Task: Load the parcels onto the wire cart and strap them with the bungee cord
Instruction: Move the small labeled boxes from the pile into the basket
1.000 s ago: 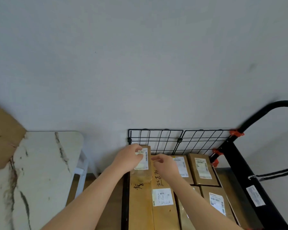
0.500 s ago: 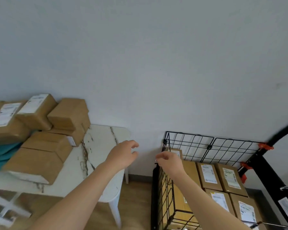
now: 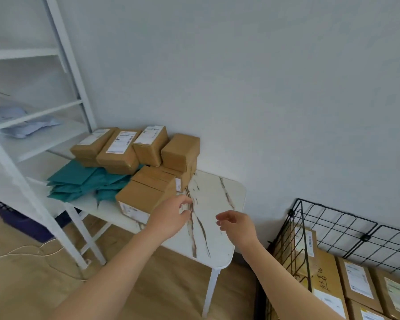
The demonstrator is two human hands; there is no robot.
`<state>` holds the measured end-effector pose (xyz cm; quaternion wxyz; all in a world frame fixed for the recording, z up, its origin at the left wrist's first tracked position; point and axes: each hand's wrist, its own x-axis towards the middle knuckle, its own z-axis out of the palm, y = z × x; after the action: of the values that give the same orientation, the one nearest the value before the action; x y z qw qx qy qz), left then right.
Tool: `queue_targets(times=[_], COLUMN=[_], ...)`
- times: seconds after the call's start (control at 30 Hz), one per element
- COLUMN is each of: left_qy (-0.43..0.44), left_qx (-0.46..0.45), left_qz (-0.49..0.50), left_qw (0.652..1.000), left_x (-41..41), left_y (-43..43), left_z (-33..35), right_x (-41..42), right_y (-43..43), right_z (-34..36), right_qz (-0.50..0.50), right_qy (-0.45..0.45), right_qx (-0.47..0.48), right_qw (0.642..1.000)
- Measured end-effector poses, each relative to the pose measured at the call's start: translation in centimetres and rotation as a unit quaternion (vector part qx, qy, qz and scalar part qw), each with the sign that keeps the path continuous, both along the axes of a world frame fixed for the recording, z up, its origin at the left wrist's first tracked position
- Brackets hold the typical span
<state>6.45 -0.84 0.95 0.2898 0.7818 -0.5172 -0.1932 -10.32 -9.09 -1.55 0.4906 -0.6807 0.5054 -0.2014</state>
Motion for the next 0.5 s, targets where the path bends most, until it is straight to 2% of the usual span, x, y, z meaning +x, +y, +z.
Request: queue_targets(times=[0.27, 0.5], left_qy=[-0.002, -0.010], left_qx=[-0.054, -0.046], left_qz=[0.096, 0.143], left_qw=[0.994, 0.989], left_x=[5.9, 13.5], left_y=[3.1, 2.7], left_z=[-0.2, -1.2], right_x=[7.2, 16.1], right_y=[0.3, -1.8], right_z=[0.5, -0.2], right_qz=[0.051, 0.089], right_qy=[-0.023, -0.054], right_qx=[-0.011, 0.041], right_qw=[0.998, 0.994])
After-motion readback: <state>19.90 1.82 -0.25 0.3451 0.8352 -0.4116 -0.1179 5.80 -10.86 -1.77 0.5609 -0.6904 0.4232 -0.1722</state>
